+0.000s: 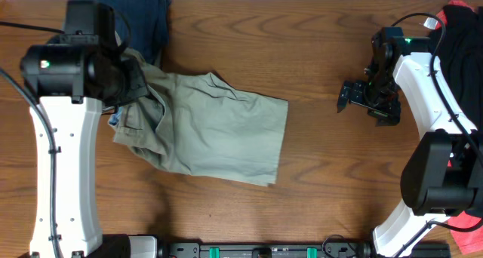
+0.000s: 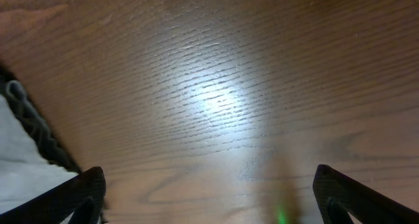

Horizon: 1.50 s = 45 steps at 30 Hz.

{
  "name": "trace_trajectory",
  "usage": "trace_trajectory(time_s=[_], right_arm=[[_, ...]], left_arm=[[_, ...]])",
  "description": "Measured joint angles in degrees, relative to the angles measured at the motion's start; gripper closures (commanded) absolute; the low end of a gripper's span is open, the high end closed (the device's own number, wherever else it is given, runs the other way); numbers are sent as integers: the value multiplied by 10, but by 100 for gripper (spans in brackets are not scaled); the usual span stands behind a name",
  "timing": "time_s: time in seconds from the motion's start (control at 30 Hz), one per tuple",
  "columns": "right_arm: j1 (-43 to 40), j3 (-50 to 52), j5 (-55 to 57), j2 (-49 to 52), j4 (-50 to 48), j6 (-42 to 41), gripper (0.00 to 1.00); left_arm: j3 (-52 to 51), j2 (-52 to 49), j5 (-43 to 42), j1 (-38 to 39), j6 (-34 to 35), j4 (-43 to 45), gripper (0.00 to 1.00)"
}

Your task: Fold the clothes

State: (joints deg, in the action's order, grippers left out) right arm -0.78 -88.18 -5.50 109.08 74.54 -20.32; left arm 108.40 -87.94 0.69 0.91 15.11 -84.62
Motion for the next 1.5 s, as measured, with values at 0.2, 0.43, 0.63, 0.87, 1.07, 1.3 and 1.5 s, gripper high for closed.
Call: trace_trajectory(time_s=[0.2,0.43,0.63,0.87,1.07,1.3,1.5], right_arm=[[0,0,0,0,0,0,1],[0,0,0,0,0,0,1],[0,0,0,0,0,0,1],[0,0,0,0,0,0,1],[0,0,0,0,0,0,1],[0,0,0,0,0,0,1],[0,0,0,0,0,0,1]], left_arm=[[26,4,7,16,-3,-46,94],[26,2,10,103,3,-26,94],[26,-32,10,172,21,-6,94],[25,-112,5,212,45,10,94],[25,-160,-38,245,46,26,94],[25,-178,-95,275,41,26,94],[25,-176,-106,270,37,25,94]])
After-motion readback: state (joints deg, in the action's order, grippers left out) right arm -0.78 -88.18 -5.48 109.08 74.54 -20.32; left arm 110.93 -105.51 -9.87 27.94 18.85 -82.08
